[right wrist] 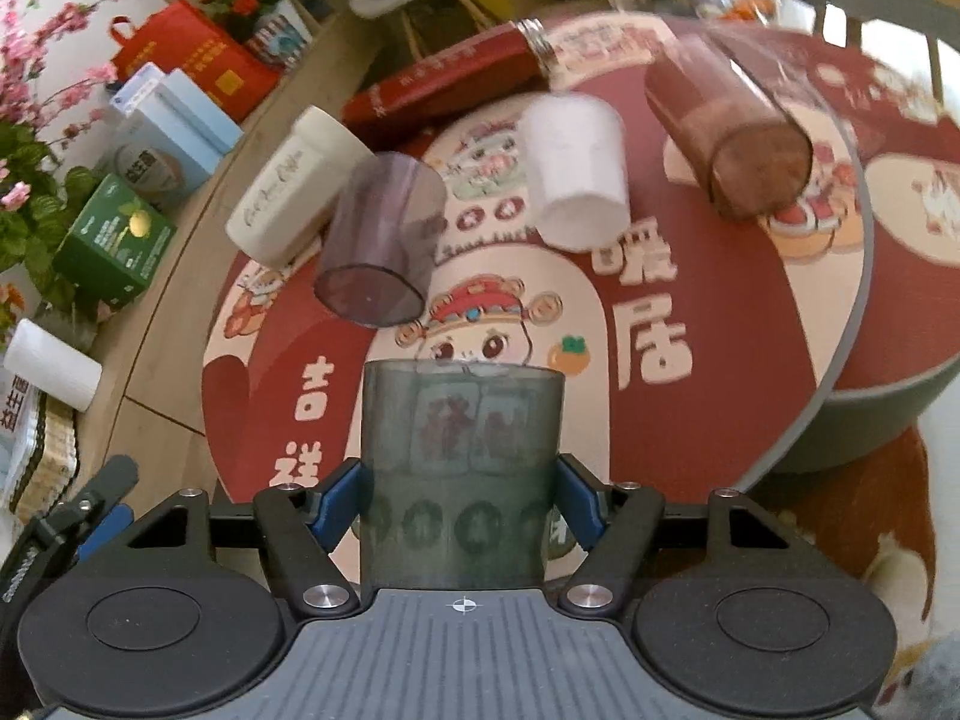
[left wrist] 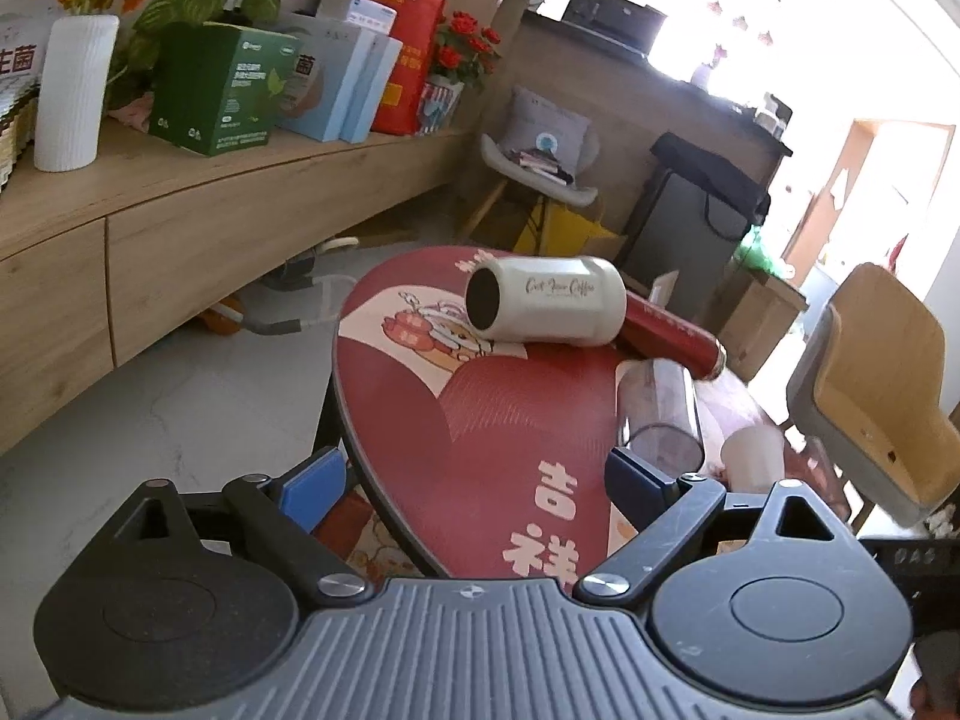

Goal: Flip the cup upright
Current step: 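Lift the dark grey-green cup with the right gripper and rotate it upright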

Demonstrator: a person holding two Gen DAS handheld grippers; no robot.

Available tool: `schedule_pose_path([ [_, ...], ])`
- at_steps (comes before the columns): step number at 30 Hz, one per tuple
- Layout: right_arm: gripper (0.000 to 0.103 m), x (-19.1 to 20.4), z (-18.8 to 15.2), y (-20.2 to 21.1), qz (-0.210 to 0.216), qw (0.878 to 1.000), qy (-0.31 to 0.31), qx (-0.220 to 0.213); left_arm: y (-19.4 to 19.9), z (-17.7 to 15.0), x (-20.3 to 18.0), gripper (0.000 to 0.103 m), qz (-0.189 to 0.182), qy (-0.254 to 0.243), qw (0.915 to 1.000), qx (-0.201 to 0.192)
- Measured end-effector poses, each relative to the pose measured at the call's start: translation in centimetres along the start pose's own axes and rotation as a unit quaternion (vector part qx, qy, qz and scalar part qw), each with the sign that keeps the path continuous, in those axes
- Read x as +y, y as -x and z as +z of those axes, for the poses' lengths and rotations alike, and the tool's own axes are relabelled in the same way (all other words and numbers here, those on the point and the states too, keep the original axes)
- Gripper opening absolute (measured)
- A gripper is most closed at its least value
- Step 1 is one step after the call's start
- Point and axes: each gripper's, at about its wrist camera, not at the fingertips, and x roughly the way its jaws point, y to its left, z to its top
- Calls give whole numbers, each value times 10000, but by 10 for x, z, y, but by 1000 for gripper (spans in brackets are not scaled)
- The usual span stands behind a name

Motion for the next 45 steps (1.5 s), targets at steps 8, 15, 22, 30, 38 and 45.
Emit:
schedule_pose_path([
  [8, 64, 9, 6, 12, -205, 9953, 734, -592, -7, -3, -2, 99, 178, -405, 9987, 261],
  [15, 64, 22, 4, 8, -408, 9788, 1613, -1198, -11, -5, -3, 103, 308, -615, 9964, 492],
  [22, 64, 40, -14, -12, -502, 9420, 2783, -1810, -14, -6, -1, 103, 298, -615, 9960, 582],
  [30, 64, 48, -20, -27, -391, 9300, 3061, -1996, -18, -9, -3, 103, 291, -609, 9955, 660],
  [38, 64, 36, -19, -25, -452, 9302, 2992, -2079, -19, -9, -5, 103, 246, -602, 9957, 663],
  [45, 64, 26, -24, -19, -414, 9386, 2831, -1929, -21, -9, -4, 103, 204, -593, 9956, 699],
])
